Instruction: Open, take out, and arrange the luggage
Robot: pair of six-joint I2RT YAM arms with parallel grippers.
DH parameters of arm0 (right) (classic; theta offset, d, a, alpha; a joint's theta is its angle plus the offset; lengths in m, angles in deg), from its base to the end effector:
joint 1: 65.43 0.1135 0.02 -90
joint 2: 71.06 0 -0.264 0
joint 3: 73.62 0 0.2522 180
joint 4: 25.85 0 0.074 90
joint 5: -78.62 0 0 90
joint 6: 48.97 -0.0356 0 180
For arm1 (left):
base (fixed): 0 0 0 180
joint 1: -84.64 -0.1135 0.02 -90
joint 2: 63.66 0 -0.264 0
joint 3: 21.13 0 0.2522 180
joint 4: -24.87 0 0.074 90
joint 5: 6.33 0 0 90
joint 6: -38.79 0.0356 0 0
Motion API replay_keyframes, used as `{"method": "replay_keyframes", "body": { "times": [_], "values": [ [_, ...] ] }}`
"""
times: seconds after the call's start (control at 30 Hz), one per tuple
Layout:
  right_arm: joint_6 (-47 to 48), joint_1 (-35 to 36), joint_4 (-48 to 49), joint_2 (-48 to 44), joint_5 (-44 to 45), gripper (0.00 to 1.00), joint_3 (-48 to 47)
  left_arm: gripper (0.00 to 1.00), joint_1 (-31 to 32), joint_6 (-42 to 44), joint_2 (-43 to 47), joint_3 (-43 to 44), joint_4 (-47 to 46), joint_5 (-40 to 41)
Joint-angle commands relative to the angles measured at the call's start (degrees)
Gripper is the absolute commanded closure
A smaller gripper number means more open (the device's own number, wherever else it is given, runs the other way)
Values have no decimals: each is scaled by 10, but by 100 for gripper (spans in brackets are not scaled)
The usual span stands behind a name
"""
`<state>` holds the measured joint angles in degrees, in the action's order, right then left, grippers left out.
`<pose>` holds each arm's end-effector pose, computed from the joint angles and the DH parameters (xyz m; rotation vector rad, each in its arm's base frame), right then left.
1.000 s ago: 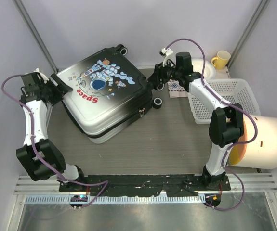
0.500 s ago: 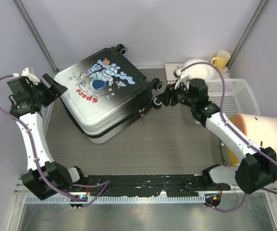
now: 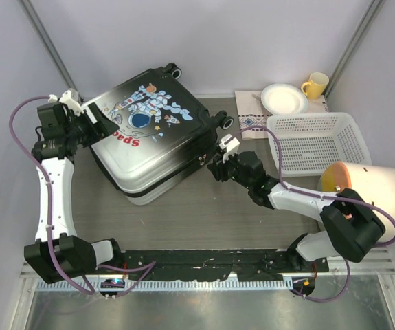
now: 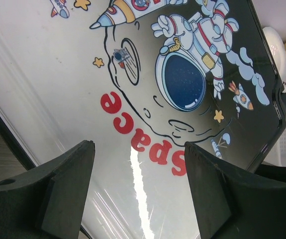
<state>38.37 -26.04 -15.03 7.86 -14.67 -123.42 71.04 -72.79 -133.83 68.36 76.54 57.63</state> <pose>0.2256 0.1879 0.2155 -0.6453 1.8168 0.5513 0.2544 0.0455 0.3886 -0.3810 2.0884 -0.5664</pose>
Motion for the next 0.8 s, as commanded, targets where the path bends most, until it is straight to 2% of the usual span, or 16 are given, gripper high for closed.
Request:
{"method": "replay_keyframes", "body": {
  "times": [0.0, 0.47, 0.7, 0.77],
  "values": [
    [23, 8, 149, 28, 45, 62, 2, 24, 2, 15, -8, 22, -19, 9],
    [24, 11, 169, 95, 21, 62, -32, 24, 2, 7, -16, 4, -30, 16],
    [23, 12, 175, 121, 30, 64, -51, 23, 1, -1, -15, -1, -35, 14],
    [24, 12, 175, 128, 60, 66, -57, 23, 2, -3, -14, -1, -37, 14]
  ]
}}
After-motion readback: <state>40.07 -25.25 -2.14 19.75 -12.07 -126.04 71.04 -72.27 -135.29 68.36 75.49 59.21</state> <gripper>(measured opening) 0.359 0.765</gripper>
